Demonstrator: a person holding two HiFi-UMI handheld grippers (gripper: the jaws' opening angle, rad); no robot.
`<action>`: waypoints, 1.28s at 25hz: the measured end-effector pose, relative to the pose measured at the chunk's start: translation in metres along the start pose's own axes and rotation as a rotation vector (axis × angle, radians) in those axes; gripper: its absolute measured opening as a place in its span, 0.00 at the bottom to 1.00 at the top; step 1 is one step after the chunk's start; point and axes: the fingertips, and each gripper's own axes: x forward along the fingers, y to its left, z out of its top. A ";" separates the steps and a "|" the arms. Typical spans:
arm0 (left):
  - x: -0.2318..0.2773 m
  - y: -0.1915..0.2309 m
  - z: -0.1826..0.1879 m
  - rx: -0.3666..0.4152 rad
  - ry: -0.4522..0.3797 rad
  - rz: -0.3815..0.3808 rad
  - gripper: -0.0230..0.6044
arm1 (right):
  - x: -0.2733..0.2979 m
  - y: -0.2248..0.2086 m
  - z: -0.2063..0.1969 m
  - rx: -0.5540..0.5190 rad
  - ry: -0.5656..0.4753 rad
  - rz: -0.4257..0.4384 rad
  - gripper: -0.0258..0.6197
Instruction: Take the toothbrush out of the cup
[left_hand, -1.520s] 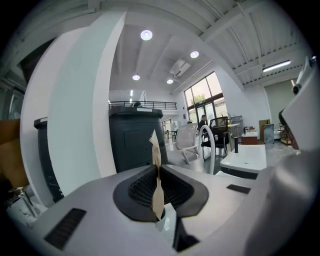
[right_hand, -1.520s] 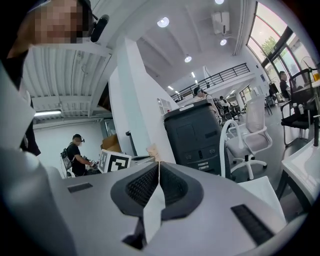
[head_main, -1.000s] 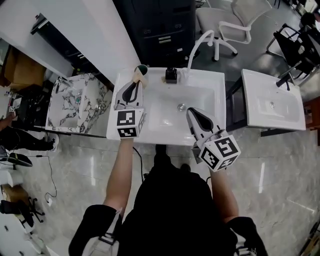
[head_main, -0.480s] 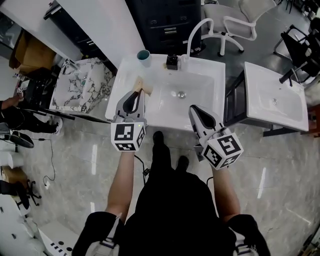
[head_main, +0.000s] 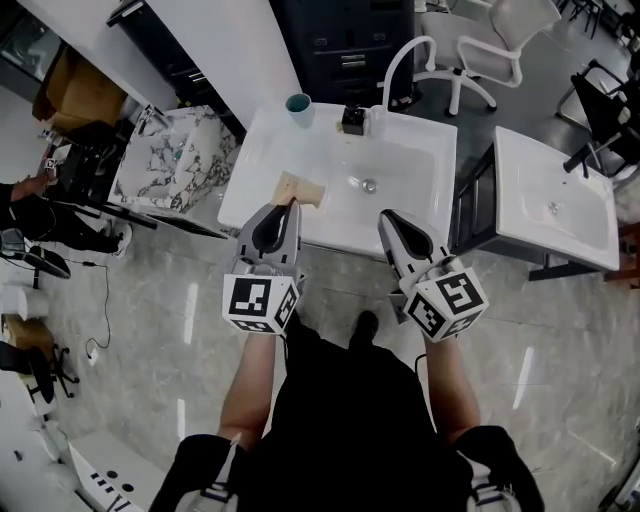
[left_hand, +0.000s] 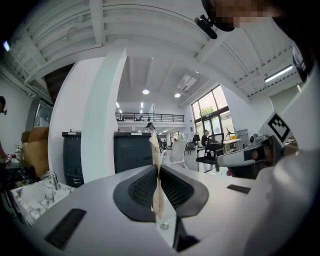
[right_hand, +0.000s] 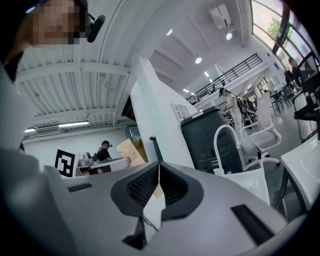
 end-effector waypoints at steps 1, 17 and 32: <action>-0.005 -0.001 0.002 0.002 -0.004 0.003 0.10 | 0.000 0.002 0.001 -0.002 -0.003 0.002 0.09; -0.039 0.002 0.003 -0.034 -0.021 0.028 0.10 | 0.009 0.034 0.003 -0.101 0.013 0.039 0.09; -0.043 0.001 0.004 -0.035 -0.016 0.018 0.10 | 0.003 0.044 0.002 -0.122 0.023 0.044 0.09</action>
